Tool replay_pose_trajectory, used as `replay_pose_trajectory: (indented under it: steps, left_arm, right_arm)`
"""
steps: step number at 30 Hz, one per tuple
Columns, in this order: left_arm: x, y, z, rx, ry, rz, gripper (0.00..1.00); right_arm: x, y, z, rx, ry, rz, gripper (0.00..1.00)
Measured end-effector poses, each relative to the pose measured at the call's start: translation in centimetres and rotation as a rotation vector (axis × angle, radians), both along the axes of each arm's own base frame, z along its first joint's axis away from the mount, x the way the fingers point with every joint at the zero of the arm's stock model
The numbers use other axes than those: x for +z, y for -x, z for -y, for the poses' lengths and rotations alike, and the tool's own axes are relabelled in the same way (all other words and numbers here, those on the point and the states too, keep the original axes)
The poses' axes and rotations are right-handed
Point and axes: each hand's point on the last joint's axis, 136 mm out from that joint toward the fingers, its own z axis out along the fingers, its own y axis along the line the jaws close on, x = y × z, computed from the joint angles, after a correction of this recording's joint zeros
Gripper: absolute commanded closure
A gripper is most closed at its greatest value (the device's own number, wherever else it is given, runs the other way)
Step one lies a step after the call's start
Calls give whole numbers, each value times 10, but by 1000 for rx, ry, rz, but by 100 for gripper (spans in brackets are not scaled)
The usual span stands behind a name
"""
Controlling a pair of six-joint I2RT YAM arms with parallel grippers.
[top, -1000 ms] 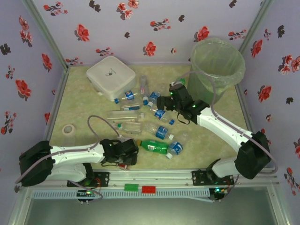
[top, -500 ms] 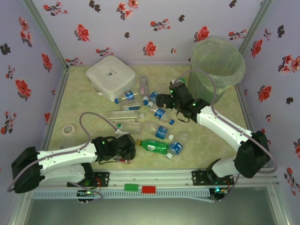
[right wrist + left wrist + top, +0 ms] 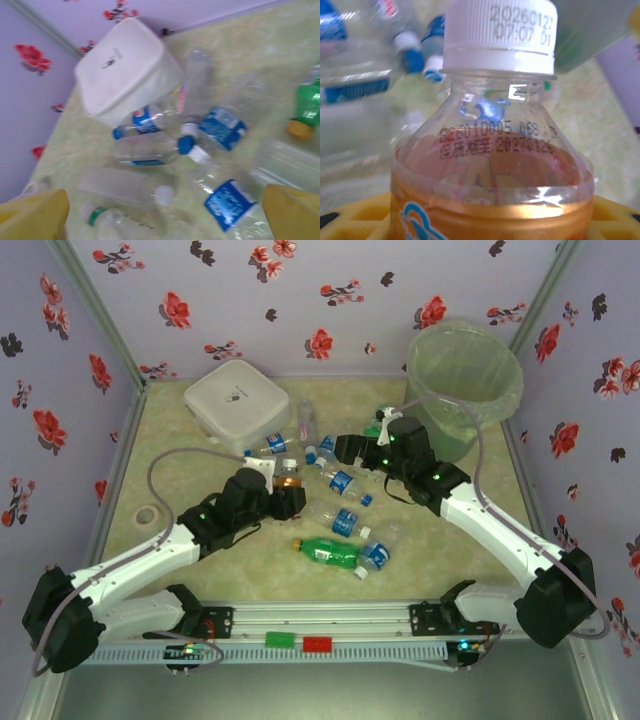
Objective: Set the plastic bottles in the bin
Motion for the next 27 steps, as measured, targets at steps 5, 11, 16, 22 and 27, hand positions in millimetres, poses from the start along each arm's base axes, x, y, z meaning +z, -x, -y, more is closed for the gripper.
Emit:
replay_pose_trajectory:
  steps: [5,11,16,22,27]
  left_arm:
    - [27,-10,29,-137,57,99,56]
    - [36,-6,59,-287,107,130,54]
    - [34,-1,66,-334,125,120,54]
    - [34,0,66,-340,129,118,53]
    - [32,0,66,-343,126,112,51]
  right_arm:
    - [17,8,-23,121,-108,23,15]
    - [31,14,-49,249,-228,45,33]
    - [23,13,-61,297,-250,22,44]
    - [26,16,-68,332,-273,33,57]
    - [26,18,-74,352,-281,33,65]
